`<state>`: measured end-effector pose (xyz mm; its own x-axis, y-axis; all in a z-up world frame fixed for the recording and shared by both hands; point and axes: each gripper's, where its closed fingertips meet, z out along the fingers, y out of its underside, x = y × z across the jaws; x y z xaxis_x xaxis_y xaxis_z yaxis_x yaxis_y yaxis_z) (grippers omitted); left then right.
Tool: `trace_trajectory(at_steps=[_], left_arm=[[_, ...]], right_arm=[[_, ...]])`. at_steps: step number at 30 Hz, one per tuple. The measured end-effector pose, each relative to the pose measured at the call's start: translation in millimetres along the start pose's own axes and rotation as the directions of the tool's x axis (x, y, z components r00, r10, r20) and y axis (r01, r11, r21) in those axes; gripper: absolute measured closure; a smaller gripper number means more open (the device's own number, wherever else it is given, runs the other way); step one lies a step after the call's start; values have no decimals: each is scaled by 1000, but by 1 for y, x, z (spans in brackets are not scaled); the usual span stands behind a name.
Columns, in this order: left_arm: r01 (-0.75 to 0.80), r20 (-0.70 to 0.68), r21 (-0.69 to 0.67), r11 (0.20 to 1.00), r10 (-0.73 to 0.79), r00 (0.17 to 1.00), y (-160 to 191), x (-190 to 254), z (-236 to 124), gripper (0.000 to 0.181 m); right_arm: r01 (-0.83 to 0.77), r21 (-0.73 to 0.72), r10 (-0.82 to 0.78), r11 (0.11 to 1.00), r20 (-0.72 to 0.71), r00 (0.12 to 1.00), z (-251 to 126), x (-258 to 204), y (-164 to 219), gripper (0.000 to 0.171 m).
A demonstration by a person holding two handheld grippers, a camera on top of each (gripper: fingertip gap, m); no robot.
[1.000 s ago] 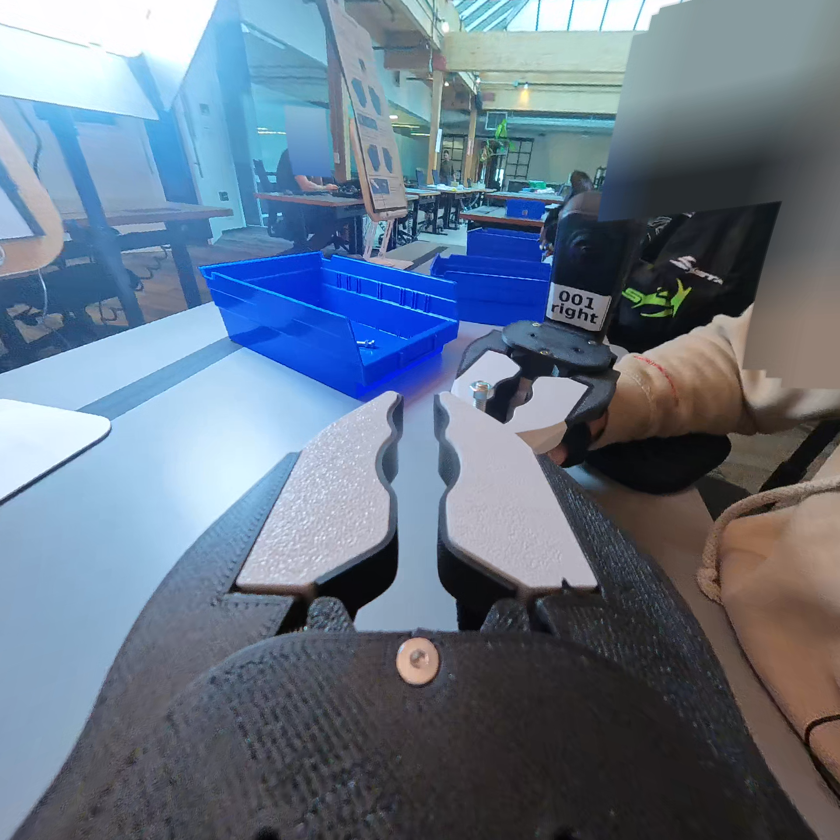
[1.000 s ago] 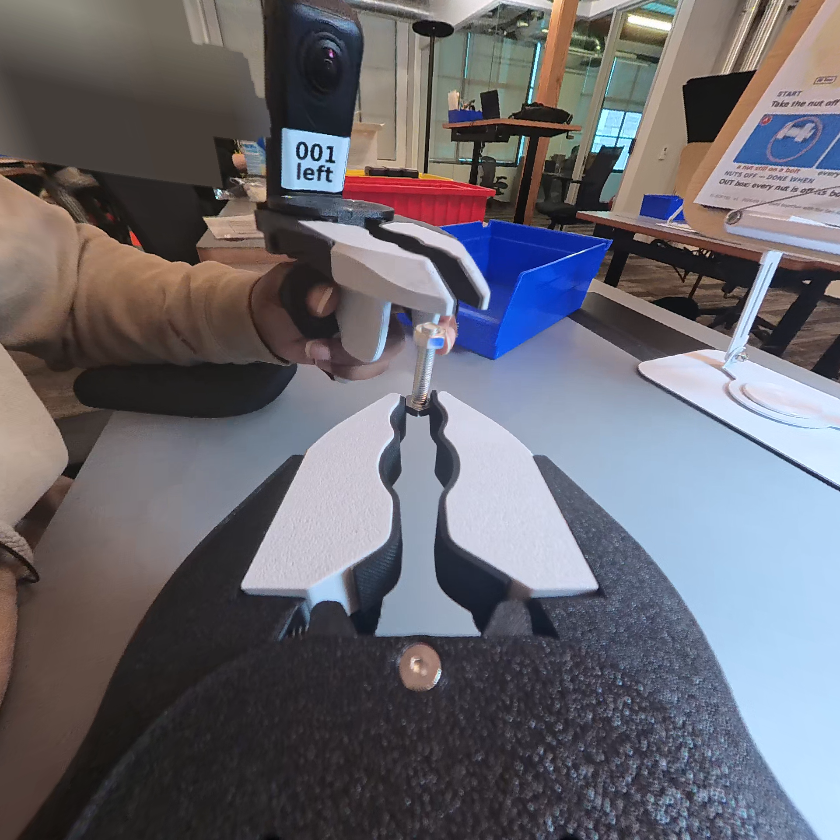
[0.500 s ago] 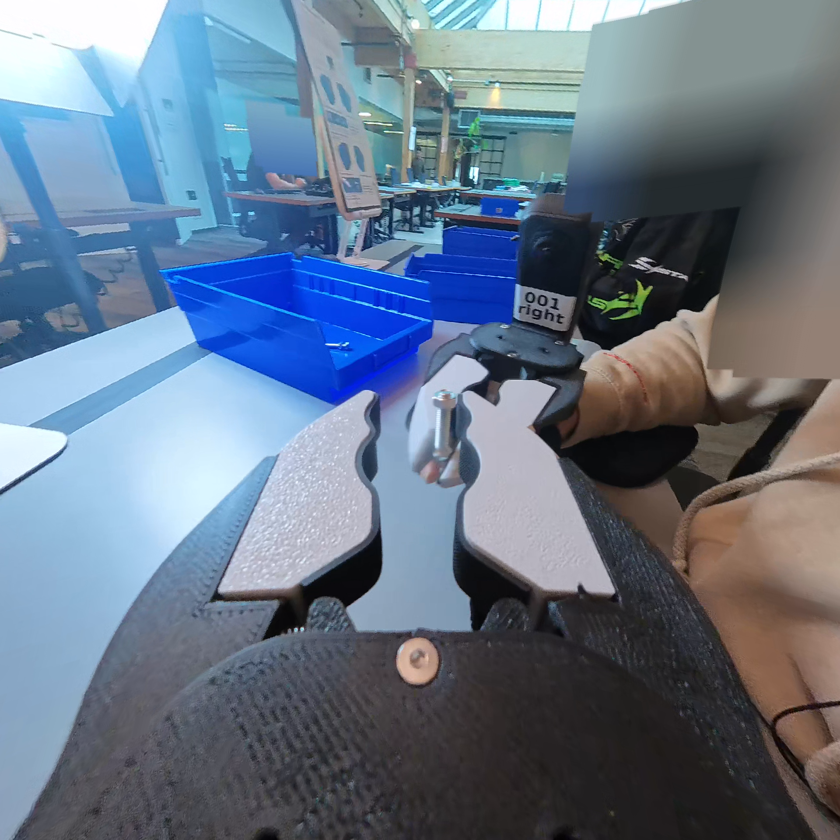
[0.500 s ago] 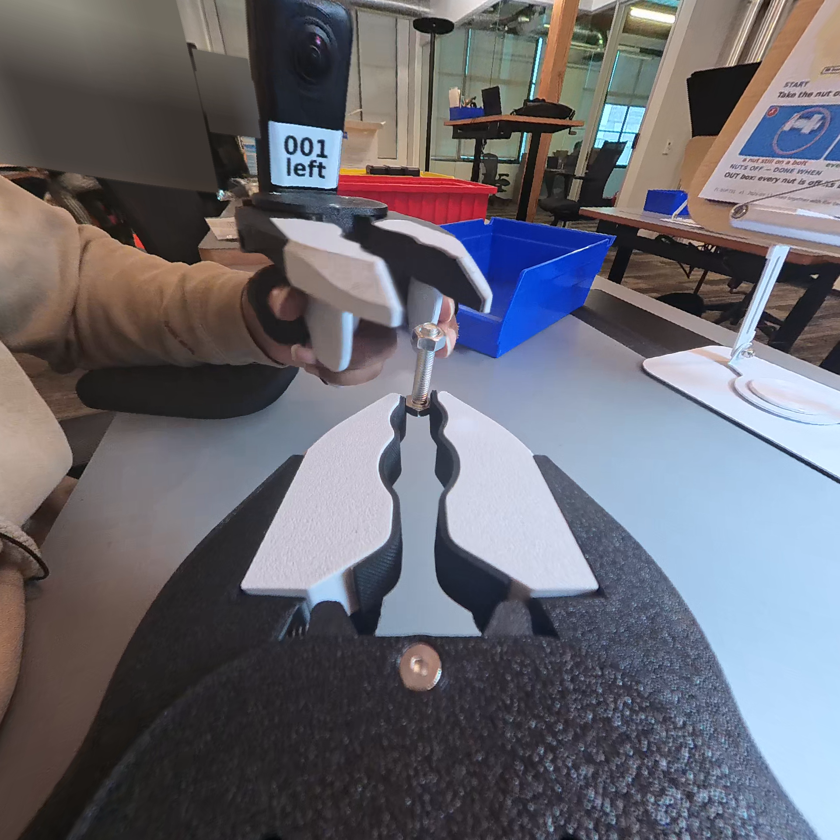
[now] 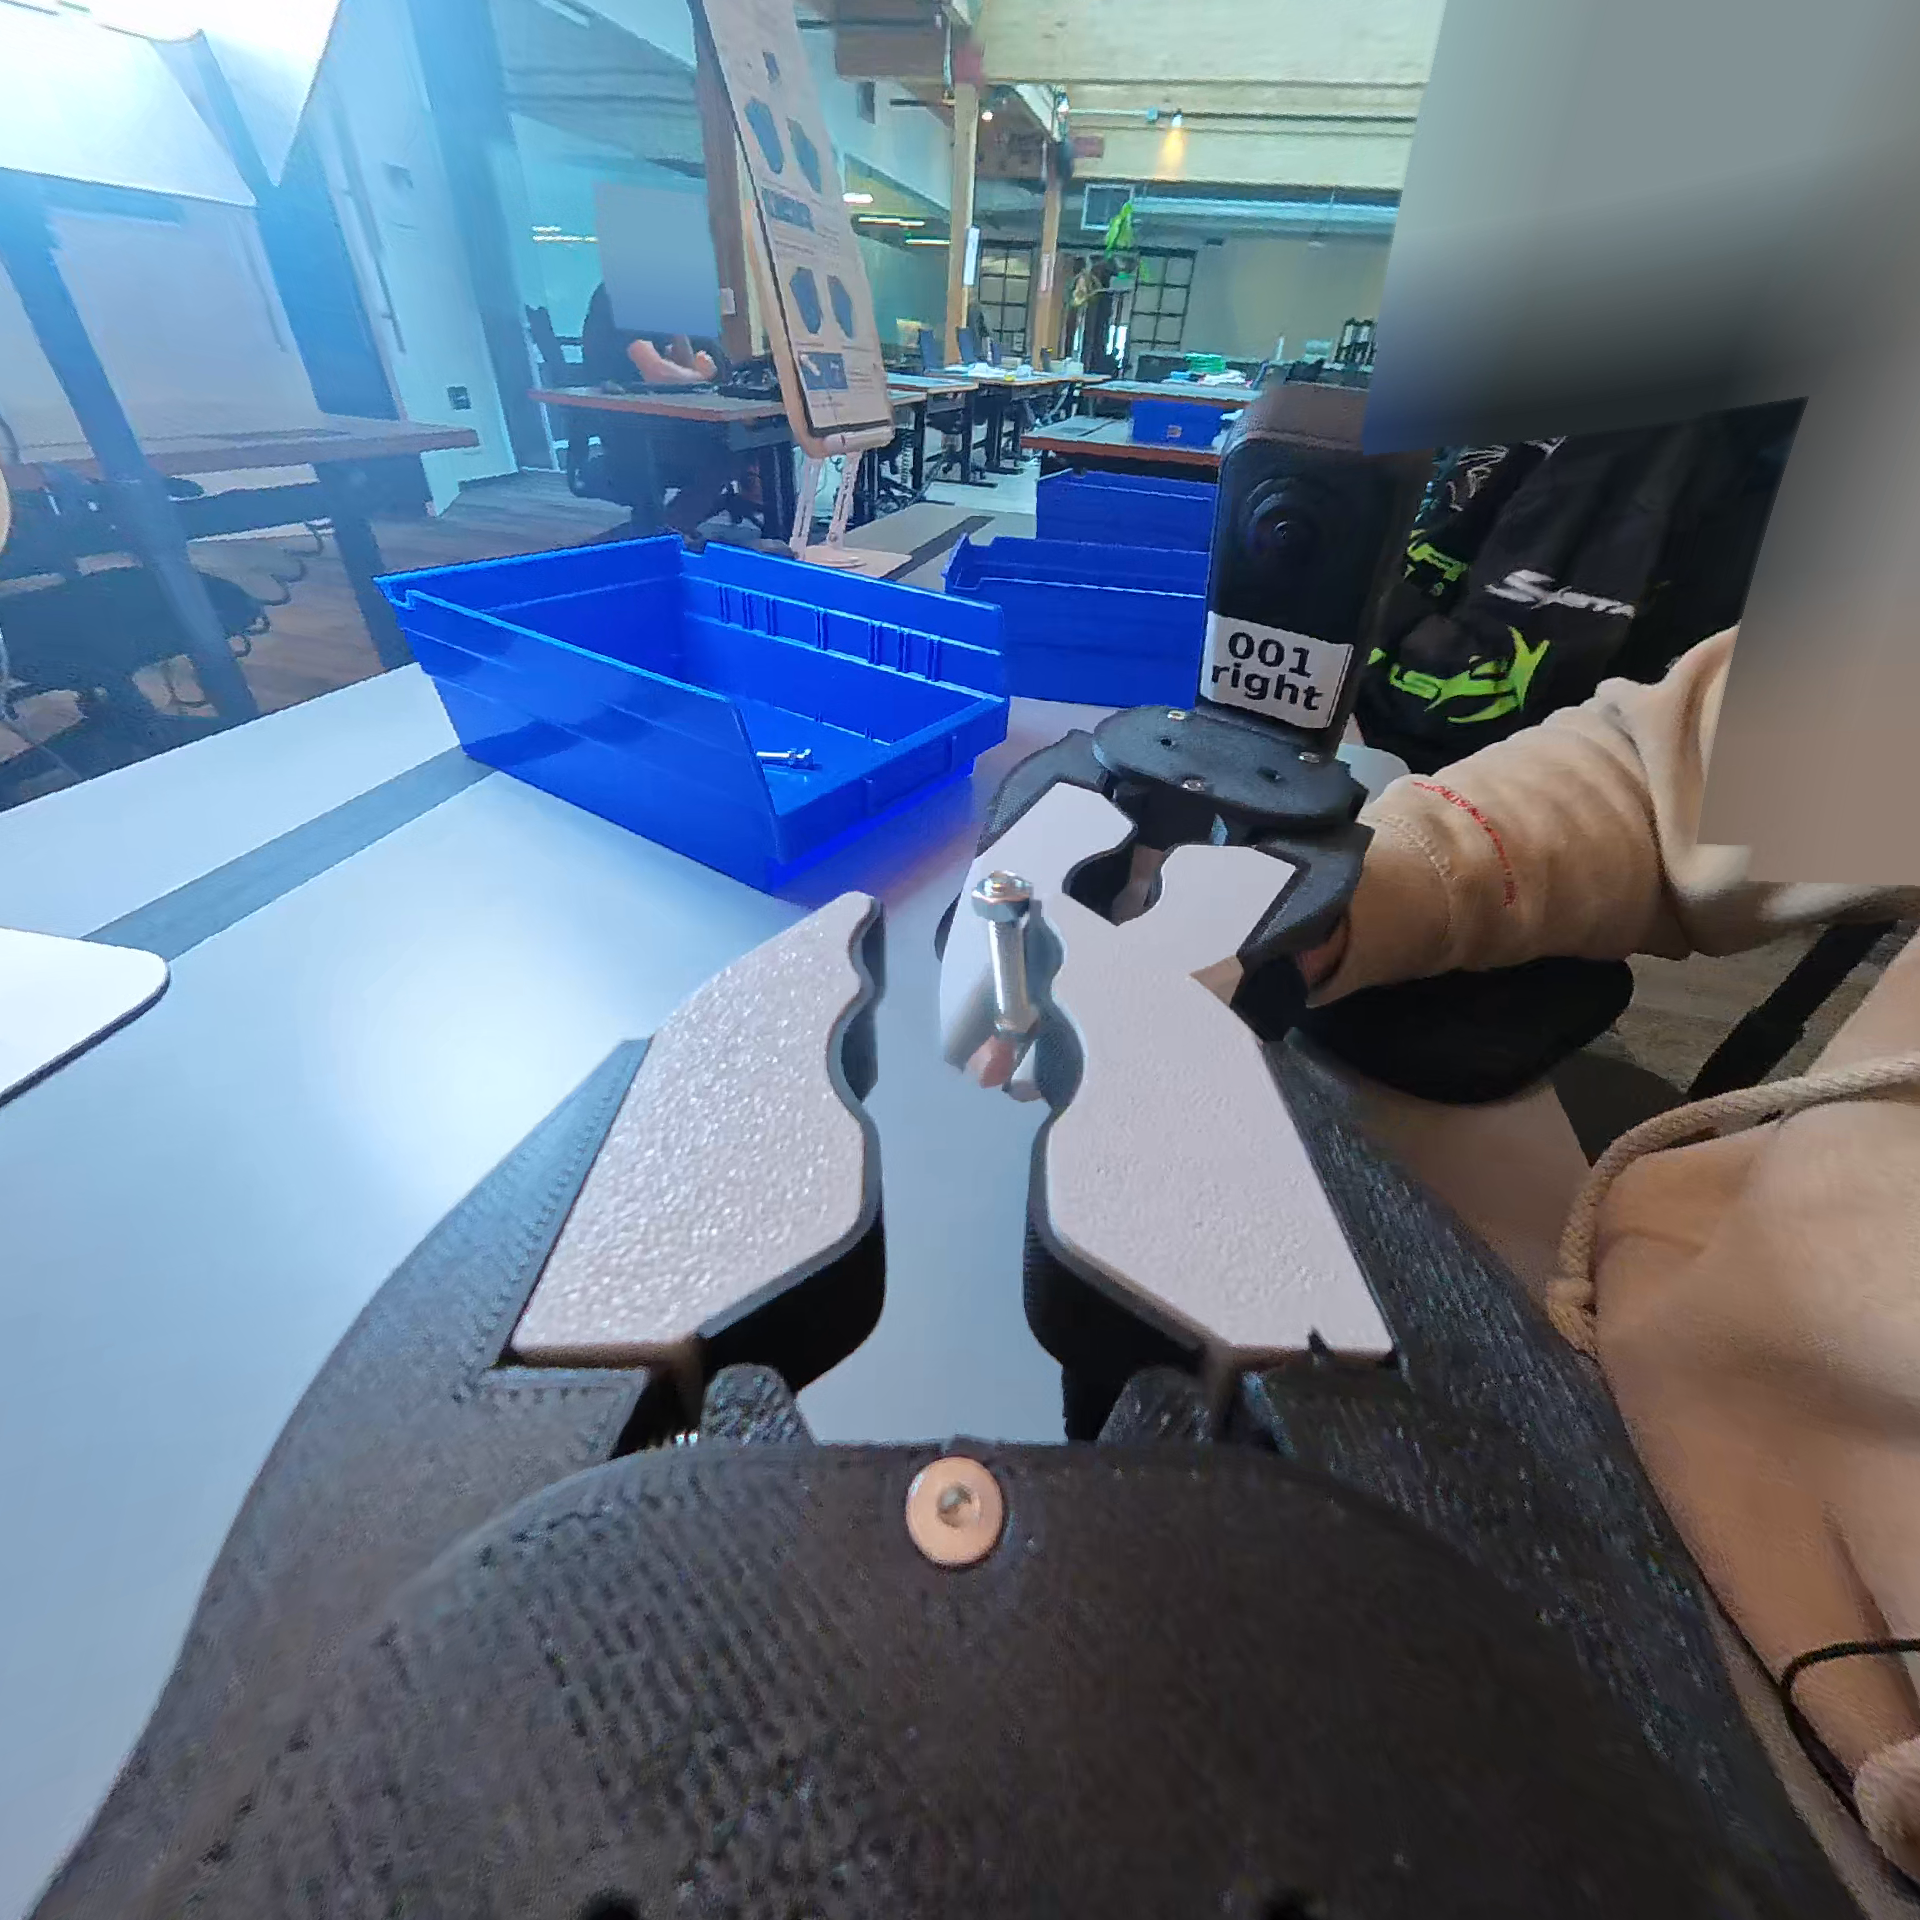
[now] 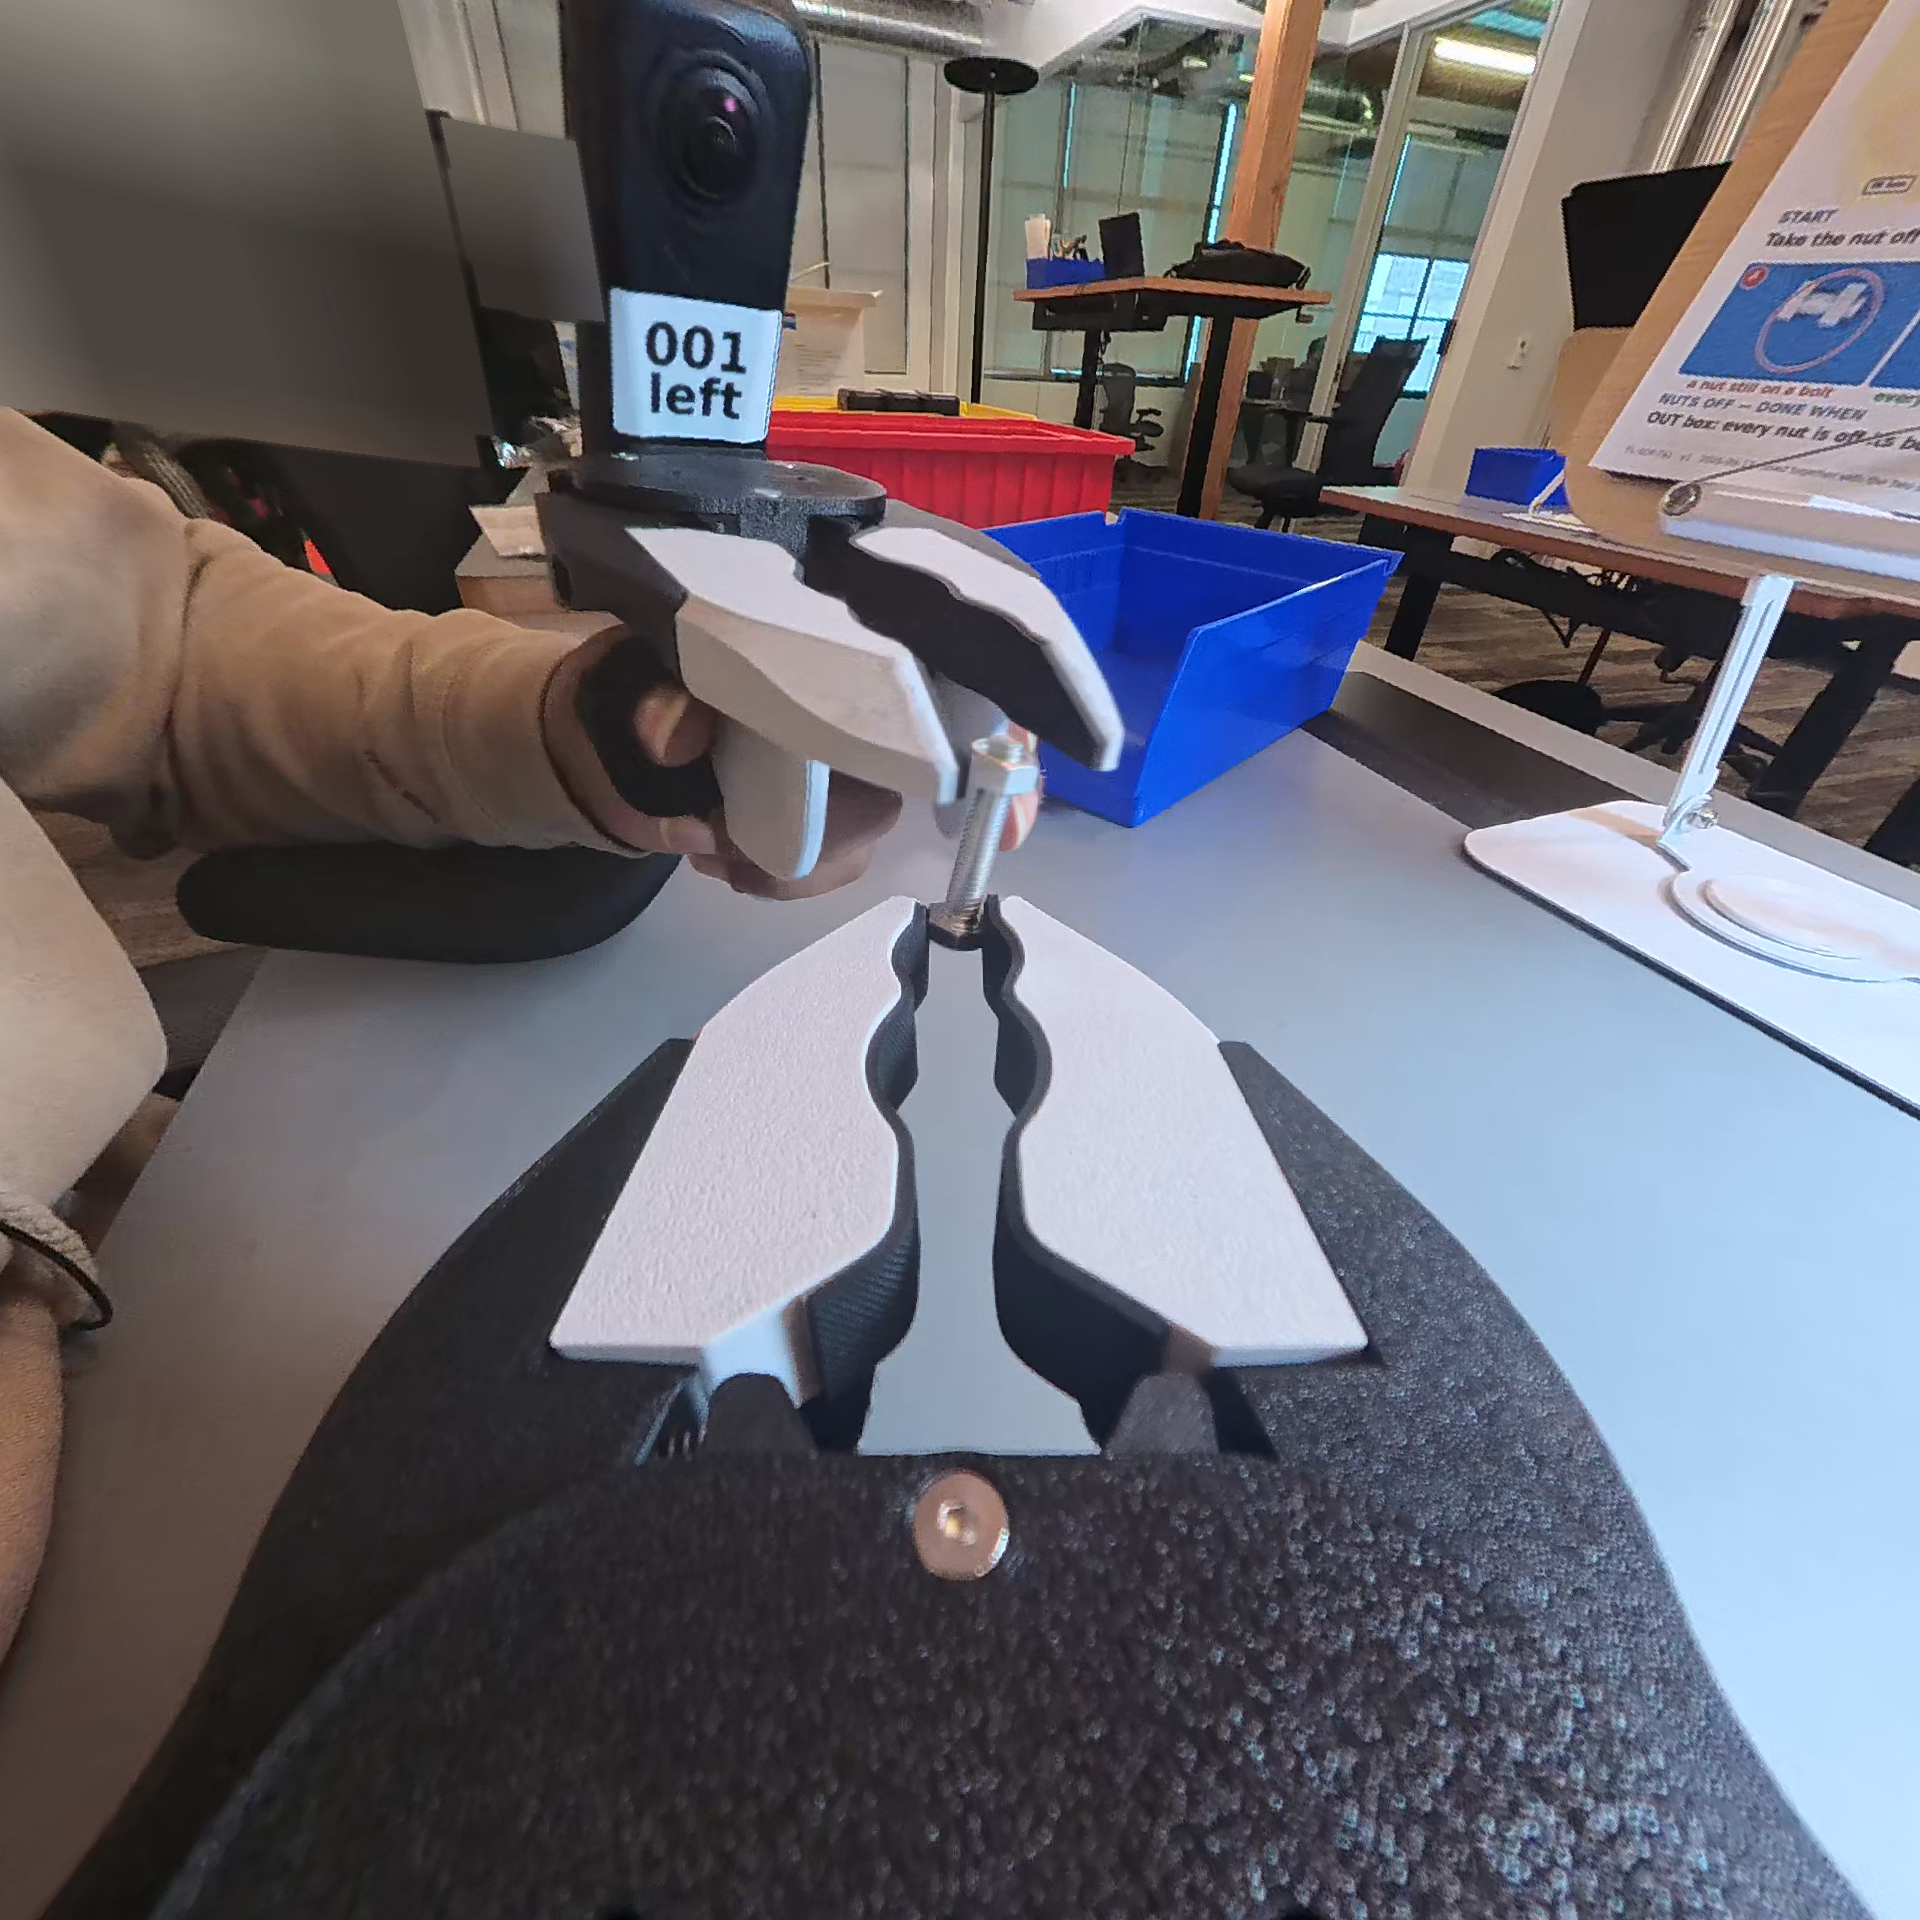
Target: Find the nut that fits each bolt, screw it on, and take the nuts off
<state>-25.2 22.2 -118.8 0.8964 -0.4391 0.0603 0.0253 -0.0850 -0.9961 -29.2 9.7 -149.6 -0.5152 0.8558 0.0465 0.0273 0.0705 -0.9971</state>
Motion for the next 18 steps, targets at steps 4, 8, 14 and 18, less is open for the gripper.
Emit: trace_trajectory(at_steps=[4, 8, 14, 18], left_arm=[[29, 24, 34, 999, -30, 999, -6, -9, -7, 170], [23, -25, 37, 999, -22, 999, -6, 2, -2, 151], [28, 41, 29, 999, -29, 999, -4, -12, -7, 169], [25, -12, 50, 998, -24, 1000, -7, -1, -3, 154]], right_arm=[[-3, 10, 3, 1000, -6, 1000, -2, 3, -2, 161], [-5, -1, 5, 1000, -3, 1000, 0, 2, 0, 161], [-12, 16, 12, 1000, -4, 1000, -2, 3, -3, 161], [-12, 4, 12, 1000, -10, 1000, -1, 4, -1, 161]])
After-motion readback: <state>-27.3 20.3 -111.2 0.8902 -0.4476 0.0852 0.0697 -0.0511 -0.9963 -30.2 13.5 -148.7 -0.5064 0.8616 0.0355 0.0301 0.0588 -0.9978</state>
